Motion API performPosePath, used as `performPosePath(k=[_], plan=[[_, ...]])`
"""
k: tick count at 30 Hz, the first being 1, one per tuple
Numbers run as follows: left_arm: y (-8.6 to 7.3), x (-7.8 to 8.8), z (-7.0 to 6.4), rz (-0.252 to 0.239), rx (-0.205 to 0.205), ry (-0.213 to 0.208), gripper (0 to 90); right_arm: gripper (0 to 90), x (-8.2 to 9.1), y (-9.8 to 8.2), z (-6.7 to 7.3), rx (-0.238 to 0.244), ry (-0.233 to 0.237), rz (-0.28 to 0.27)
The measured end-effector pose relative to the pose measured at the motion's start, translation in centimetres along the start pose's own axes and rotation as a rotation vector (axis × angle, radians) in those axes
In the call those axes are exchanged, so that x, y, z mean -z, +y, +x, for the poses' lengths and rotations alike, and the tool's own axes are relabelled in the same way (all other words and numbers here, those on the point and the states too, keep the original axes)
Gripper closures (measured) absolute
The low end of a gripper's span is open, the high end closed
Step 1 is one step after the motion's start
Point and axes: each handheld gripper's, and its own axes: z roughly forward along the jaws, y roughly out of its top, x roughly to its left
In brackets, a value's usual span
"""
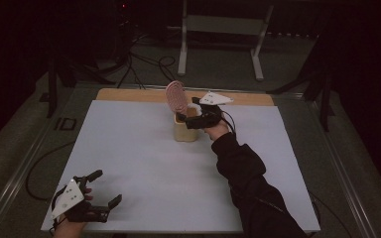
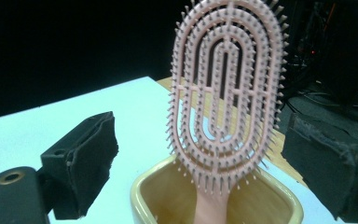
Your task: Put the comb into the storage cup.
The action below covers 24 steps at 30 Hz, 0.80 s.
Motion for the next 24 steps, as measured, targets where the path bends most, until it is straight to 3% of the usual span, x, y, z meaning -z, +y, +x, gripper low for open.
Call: performPosePath(k=[24], plan=[[-0.02,-0.01,-0.02,0.003,-0.001,0.002,0.0,9.5,0.71,0.57,-0.11,0.001,0.06,0.084]])
